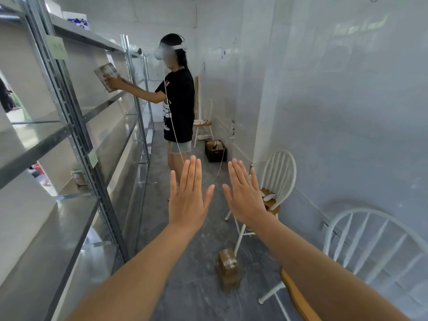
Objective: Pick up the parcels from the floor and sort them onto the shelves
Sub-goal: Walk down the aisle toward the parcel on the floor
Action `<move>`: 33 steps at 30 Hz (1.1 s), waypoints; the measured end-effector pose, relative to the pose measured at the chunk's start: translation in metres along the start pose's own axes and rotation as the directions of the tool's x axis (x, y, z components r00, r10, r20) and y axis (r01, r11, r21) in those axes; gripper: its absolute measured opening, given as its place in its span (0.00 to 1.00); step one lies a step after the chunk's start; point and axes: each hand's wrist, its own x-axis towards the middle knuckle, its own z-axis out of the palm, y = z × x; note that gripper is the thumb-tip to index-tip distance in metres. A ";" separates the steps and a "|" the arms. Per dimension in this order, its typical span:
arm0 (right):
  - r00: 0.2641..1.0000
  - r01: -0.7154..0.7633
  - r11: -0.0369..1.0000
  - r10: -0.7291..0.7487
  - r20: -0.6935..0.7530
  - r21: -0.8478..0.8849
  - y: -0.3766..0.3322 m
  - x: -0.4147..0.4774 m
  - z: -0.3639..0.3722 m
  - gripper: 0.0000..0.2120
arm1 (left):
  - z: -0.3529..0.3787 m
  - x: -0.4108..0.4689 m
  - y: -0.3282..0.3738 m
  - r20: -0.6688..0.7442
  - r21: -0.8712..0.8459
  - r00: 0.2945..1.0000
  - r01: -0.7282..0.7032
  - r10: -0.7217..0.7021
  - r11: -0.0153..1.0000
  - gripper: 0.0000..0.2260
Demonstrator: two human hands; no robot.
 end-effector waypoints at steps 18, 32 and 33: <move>0.998 0.060 0.997 -0.060 -0.007 0.046 0.082 0.097 0.055 0.30 | 0.085 0.080 0.030 0.056 0.009 0.998 0.013 -0.013 1.000 0.33; 0.994 0.105 0.992 -0.107 0.021 0.070 0.180 0.151 0.090 0.30 | 0.157 0.132 0.094 0.096 0.067 0.993 0.066 -0.072 0.996 0.32; 0.994 0.100 0.992 -0.103 0.029 0.075 0.184 0.151 0.092 0.30 | 0.160 0.134 0.097 0.104 0.066 0.992 0.061 -0.067 0.996 0.33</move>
